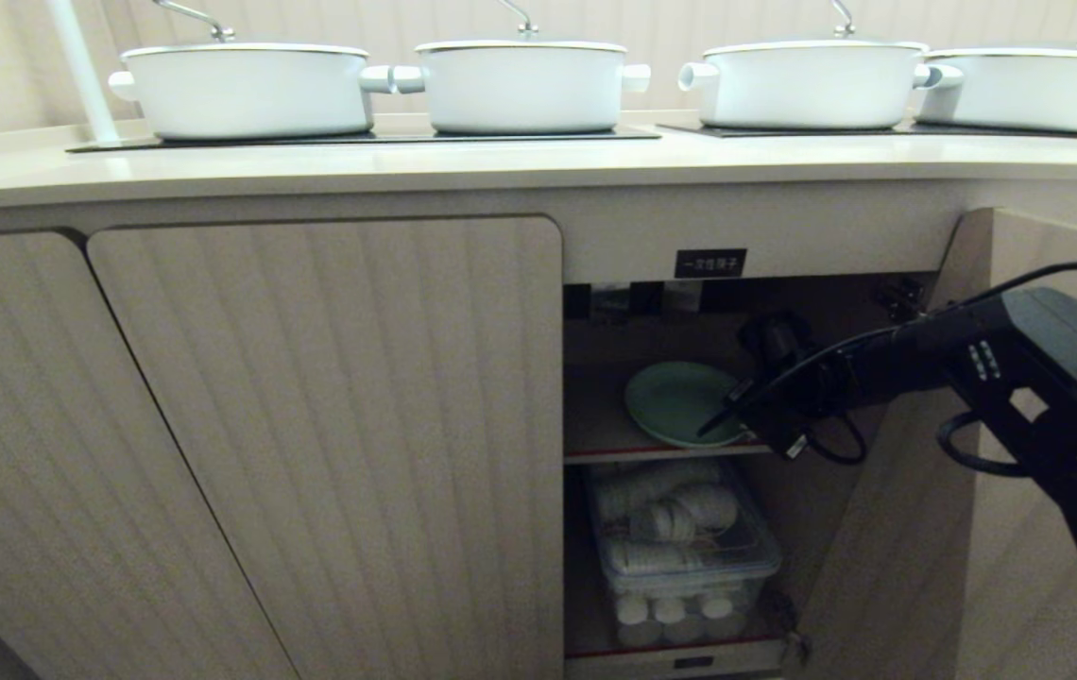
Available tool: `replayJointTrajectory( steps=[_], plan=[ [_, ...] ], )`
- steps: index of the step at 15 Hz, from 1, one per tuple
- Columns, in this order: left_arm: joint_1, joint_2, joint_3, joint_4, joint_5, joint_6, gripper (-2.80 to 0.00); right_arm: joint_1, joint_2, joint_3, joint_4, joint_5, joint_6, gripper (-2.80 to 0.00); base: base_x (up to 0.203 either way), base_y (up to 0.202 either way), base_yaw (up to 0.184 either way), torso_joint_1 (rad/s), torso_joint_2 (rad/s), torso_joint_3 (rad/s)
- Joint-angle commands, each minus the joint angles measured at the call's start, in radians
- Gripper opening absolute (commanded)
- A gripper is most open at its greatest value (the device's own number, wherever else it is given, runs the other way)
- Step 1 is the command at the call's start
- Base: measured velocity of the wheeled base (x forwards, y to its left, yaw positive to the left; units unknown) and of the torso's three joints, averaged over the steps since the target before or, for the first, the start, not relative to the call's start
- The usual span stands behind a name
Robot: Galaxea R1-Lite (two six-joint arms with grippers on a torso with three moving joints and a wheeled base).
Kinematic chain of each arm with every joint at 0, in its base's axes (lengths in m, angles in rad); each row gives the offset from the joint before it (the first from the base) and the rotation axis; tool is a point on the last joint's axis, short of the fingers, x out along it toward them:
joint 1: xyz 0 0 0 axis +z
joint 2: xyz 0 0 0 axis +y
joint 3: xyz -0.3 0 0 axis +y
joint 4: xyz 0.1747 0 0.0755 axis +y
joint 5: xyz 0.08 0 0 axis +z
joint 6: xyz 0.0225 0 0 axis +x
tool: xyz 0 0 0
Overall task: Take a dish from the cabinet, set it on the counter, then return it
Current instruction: Put it back into the cabinet
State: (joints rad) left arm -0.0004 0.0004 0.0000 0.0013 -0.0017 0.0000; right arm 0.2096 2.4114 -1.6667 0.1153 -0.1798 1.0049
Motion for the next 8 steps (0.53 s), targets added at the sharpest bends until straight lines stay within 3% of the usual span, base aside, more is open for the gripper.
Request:
replayJointTrajectory(
  steps=[1, 8],
  plan=[
    [0.000, 0.000, 0.000, 0.000, 0.000, 0.000, -2.80, 0.001, 0.017, -0.026, 0.002, -0.001, 0.005, -2.80, 0.000, 0.000, 0.000, 0.000, 0.00, 0.000],
    [0.000, 0.000, 0.000, 0.000, 0.000, 0.000, -2.80, 0.002, 0.049, -0.071, 0.021, 0.000, -0.017, -2.80, 0.000, 0.000, 0.000, 0.000, 0.00, 0.000]
  ],
)
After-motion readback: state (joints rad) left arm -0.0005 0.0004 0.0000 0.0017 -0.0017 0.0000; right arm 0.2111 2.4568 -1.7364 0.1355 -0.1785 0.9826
